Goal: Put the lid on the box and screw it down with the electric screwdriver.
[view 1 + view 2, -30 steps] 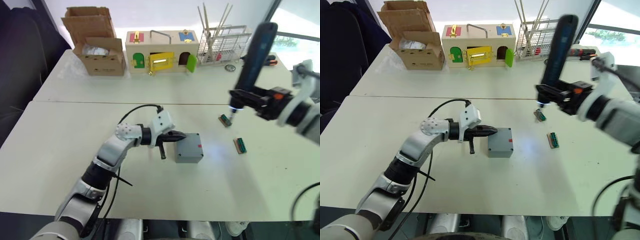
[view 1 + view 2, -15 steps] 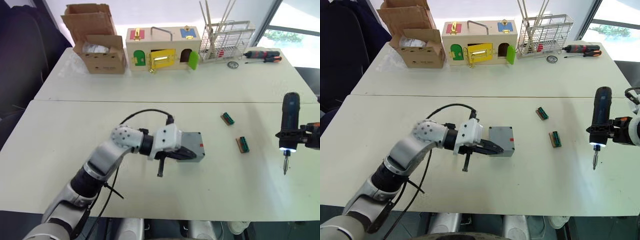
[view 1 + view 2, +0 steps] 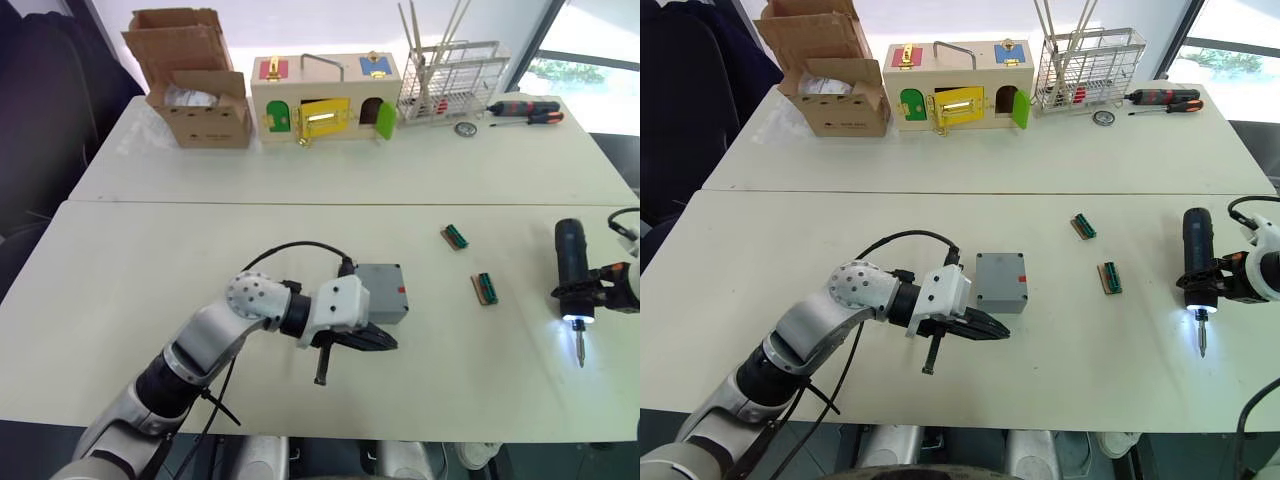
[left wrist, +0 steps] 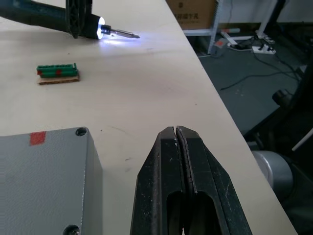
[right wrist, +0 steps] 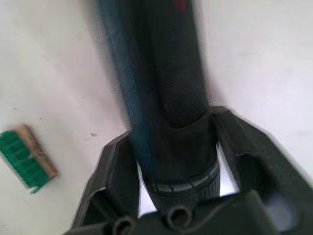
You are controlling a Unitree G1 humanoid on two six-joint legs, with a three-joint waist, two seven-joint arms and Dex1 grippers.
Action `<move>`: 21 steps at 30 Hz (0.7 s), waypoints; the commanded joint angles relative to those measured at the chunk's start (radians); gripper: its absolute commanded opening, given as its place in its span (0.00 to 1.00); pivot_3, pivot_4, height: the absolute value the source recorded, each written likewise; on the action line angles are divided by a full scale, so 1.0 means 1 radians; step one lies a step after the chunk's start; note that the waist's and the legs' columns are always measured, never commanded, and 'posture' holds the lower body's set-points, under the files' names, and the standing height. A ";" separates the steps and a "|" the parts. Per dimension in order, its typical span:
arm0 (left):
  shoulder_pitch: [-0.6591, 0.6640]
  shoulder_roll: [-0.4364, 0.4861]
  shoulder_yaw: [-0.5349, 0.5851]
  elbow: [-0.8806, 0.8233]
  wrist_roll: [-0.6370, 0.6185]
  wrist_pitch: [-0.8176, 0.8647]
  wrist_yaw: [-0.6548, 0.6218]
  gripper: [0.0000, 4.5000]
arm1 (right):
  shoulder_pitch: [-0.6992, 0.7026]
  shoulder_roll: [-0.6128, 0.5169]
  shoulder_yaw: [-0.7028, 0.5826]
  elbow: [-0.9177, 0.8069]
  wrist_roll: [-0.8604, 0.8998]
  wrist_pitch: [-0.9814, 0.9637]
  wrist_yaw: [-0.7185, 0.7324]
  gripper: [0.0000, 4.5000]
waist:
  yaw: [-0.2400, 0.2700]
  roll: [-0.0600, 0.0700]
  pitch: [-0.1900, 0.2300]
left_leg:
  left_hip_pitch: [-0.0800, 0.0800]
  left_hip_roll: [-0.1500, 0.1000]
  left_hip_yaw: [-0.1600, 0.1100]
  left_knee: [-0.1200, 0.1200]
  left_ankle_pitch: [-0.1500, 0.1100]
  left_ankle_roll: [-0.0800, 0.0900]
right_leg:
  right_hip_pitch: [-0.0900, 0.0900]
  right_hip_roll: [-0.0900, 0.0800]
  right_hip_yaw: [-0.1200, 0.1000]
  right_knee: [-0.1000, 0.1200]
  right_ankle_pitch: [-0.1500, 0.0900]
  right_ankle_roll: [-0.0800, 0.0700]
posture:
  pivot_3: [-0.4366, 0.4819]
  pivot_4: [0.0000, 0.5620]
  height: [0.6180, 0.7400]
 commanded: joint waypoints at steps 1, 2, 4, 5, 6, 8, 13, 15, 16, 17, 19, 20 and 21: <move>-0.010 0.005 0.035 -0.005 -0.045 0.039 0.001 0.00 | -0.040 0.011 0.009 0.066 -0.086 -0.045 0.058 0.94 | 0.000 0.000 0.000 | 0.000 0.000 0.000 0.001 0.000 0.000 | 0.000 0.000 0.000 0.001 0.000 0.000 | 0.48 0.27 0.90; -0.012 -0.001 0.044 0.003 -0.048 0.043 0.013 0.00 | -0.047 0.016 0.009 0.079 -0.103 -0.053 0.071 0.99 | 0.000 0.000 0.000 | 0.000 0.000 0.000 0.002 0.000 0.000 | 0.000 0.000 0.000 0.001 0.000 0.000 | 0.48 0.27 0.90; -0.035 -0.034 0.083 0.041 -0.045 0.031 0.060 0.00 | -0.063 0.029 -0.001 0.101 -0.133 -0.077 0.082 0.99 | 0.002 0.000 0.000 | 0.000 0.000 0.000 0.004 0.000 0.000 | 0.001 0.000 0.000 0.003 0.000 0.000 | 0.48 0.27 0.90; -0.057 -0.066 0.125 0.075 -0.047 0.016 0.101 0.00 | -0.074 0.034 -0.016 0.111 -0.147 -0.099 0.075 0.99 | 0.003 0.000 0.000 | 0.000 0.000 0.000 0.006 0.000 0.000 | 0.001 0.000 0.000 0.005 0.000 0.000 | 0.48 0.27 0.90; -0.080 -0.091 0.167 0.108 -0.048 0.001 0.139 0.00 | -0.086 0.036 -0.038 0.119 -0.157 -0.129 0.060 0.99 | 0.004 -0.001 0.001 | 0.000 0.001 0.000 0.009 0.000 0.001 | 0.001 0.000 0.000 0.007 0.000 0.000 | 0.48 0.27 0.90; -0.110 -0.107 0.228 0.158 -0.046 -0.021 0.178 0.00 | -0.104 0.040 -0.080 0.127 -0.177 -0.194 0.028 0.99 | 0.005 -0.002 0.001 | 0.000 0.001 -0.001 0.011 -0.001 0.001 | 0.001 0.000 0.000 0.010 0.000 -0.001 | 0.48 0.27 0.90; -0.120 -0.020 0.440 0.249 -0.106 0.008 0.209 0.00 | 0.023 0.017 -0.335 -0.197 -0.088 -0.369 -0.020 0.99 | -0.018 -0.001 0.001 | 0.001 0.002 -0.001 0.010 0.001 -0.001 | -0.001 0.001 0.001 0.015 0.001 -0.002 | 0.48 0.27 0.90; -0.102 0.030 0.501 0.302 -0.153 0.050 0.178 0.00 | 0.216 0.074 -0.541 -0.488 0.012 -0.375 -0.028 0.99 | -0.019 -0.004 0.001 | 0.001 0.004 -0.001 0.007 0.002 -0.002 | -0.001 0.003 0.000 0.015 0.001 -0.001 | 0.48 0.27 0.90; -0.084 0.061 0.511 0.318 -0.156 0.061 0.163 0.00 | 0.318 0.131 -0.647 -0.643 0.064 -0.379 -0.043 0.99 | -0.019 -0.006 0.001 | 0.002 0.005 0.000 0.006 0.002 -0.003 | -0.001 0.004 -0.001 0.014 0.000 -0.001 | 0.48 0.27 0.90; -0.060 0.087 0.515 0.311 -0.169 0.082 0.147 0.00 | 0.410 0.191 -0.736 -0.779 0.099 -0.384 -0.071 0.99 | -0.018 -0.007 0.001 | 0.002 0.005 0.000 0.005 0.002 -0.004 | -0.001 0.004 -0.003 0.015 0.000 -0.001 | 0.48 0.27 0.90; 0.003 0.123 0.522 0.259 -0.205 0.136 0.132 0.00 | 0.575 0.287 -0.840 -1.005 0.149 -0.347 -0.121 0.99 | -0.014 -0.007 0.001 | 0.002 0.005 -0.001 0.003 0.004 -0.007 | 0.000 0.004 -0.004 0.014 0.000 -0.001 | 0.48 0.27 0.90; 0.041 0.135 0.524 0.216 -0.229 0.170 0.135 0.00 | 0.642 0.327 -0.877 -1.092 0.183 -0.312 -0.139 0.99 | -0.006 -0.007 0.002 | 0.002 0.004 -0.001 0.004 0.004 -0.007 | 0.000 0.002 -0.004 0.014 0.000 -0.001 | 0.48 0.27 0.90; 0.080 0.147 0.525 0.171 -0.249 0.199 0.140 0.00 | 0.703 0.361 -0.903 -1.163 0.213 -0.292 -0.148 0.99 | 0.003 -0.007 0.002 | 0.001 0.004 -0.001 0.005 0.004 -0.007 | 0.000 0.001 -0.004 0.014 0.000 -0.001 | 0.48 0.27 0.90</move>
